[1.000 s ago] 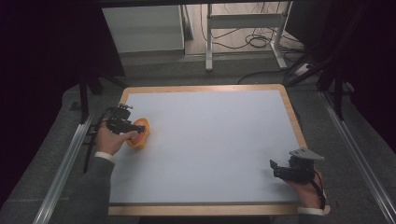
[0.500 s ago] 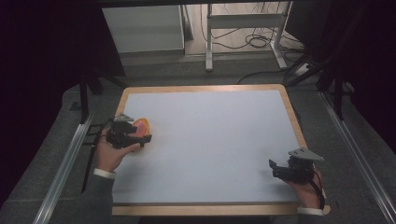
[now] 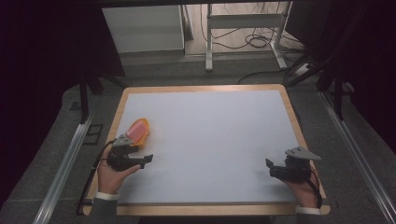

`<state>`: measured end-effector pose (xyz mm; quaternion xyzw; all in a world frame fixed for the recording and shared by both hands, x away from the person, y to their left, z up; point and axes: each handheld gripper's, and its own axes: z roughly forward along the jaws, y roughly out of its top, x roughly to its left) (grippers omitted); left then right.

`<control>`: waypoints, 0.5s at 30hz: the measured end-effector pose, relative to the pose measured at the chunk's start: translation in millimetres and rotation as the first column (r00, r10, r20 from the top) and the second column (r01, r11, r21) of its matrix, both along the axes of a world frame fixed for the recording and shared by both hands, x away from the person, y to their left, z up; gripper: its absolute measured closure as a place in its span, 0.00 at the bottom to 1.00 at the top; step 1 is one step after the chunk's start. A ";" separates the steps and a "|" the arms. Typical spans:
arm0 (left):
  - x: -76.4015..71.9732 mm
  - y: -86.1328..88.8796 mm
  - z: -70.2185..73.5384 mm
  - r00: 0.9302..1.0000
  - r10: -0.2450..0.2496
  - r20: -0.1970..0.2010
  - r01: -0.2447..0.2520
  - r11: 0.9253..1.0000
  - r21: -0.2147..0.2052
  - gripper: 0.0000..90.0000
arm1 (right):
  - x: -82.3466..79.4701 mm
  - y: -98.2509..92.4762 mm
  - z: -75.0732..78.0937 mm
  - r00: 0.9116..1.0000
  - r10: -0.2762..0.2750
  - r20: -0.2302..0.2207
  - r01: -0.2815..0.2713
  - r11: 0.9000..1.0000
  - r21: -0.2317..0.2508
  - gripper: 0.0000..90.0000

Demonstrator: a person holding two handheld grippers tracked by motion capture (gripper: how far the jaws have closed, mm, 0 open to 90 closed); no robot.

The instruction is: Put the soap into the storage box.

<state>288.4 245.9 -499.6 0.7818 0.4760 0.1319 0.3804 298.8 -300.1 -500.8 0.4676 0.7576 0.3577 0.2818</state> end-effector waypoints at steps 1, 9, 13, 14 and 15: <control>-1.8 0.6 -3.0 1.000 0.000 -0.002 0.000 1.000 -0.007 0.28 | 0.2 0.9 0.0 1.000 0.003 0.003 -0.003 1.000 -0.002 0.09; -8.5 4.2 -14.0 1.000 0.012 -0.007 -0.012 1.000 0.003 0.28 | 1.7 14.8 -0.4 0.999 0.036 0.001 -0.036 0.999 -0.016 0.09; -8.1 5.0 -14.8 1.000 0.013 -0.009 -0.013 1.000 -0.002 0.29 | 2.5 20.8 -1.9 0.999 0.050 -0.002 -0.050 0.998 -0.025 0.09; -7.2 5.7 -15.2 1.000 0.012 -0.008 -0.012 1.000 -0.006 0.29 | 2.8 22.6 -2.3 0.998 0.056 -0.005 -0.056 0.998 -0.030 0.09; -6.4 6.3 -15.8 1.000 0.015 -0.011 -0.015 1.000 -0.008 0.29 | 3.3 25.5 -2.9 0.998 0.064 -0.006 -0.065 0.997 -0.039 0.09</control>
